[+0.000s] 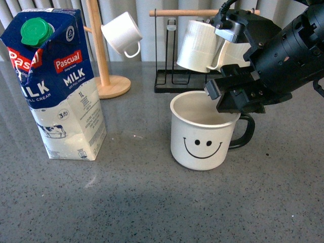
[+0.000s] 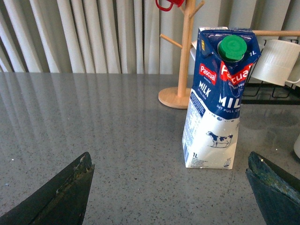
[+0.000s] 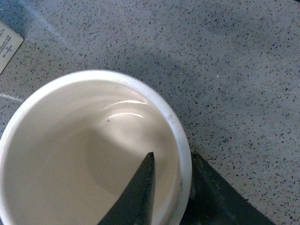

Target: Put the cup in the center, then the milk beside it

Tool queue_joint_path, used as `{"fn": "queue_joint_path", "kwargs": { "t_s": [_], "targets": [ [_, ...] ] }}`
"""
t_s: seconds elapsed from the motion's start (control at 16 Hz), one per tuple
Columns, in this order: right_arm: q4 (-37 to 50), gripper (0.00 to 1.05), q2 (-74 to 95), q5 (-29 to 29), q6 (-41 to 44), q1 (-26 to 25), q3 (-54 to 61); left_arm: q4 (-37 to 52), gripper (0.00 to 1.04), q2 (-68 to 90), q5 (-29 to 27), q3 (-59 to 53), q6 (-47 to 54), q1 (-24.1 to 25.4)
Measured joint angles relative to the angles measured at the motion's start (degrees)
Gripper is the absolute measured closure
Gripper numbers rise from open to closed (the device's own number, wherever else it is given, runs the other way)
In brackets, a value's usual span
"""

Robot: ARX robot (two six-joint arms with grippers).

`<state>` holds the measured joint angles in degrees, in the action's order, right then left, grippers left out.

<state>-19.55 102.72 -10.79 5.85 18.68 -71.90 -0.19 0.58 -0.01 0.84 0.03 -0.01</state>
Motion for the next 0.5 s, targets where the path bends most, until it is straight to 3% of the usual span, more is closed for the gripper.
{"fn": "queue_joint_path", "kwargs": {
  "t_s": [0.31, 0.44, 0.5],
  "targets": [
    [0.42, 0.18, -1.75, -1.31, 1.31, -1.14, 0.17, -0.02, 0.07, 0.00, 0.00, 0.00, 0.00, 0.00],
    [1.49, 0.05, -4.76, -2.21, 1.27, -1.95, 0.11, 0.00, 0.07, 0.00, 0.00, 0.00, 0.00, 0.00],
    [3.08, 0.07, -7.39, -3.91, 0.55, -2.43, 0.11, -0.02, 0.07, 0.00, 0.00, 0.00, 0.00, 0.00]
  ]
}}
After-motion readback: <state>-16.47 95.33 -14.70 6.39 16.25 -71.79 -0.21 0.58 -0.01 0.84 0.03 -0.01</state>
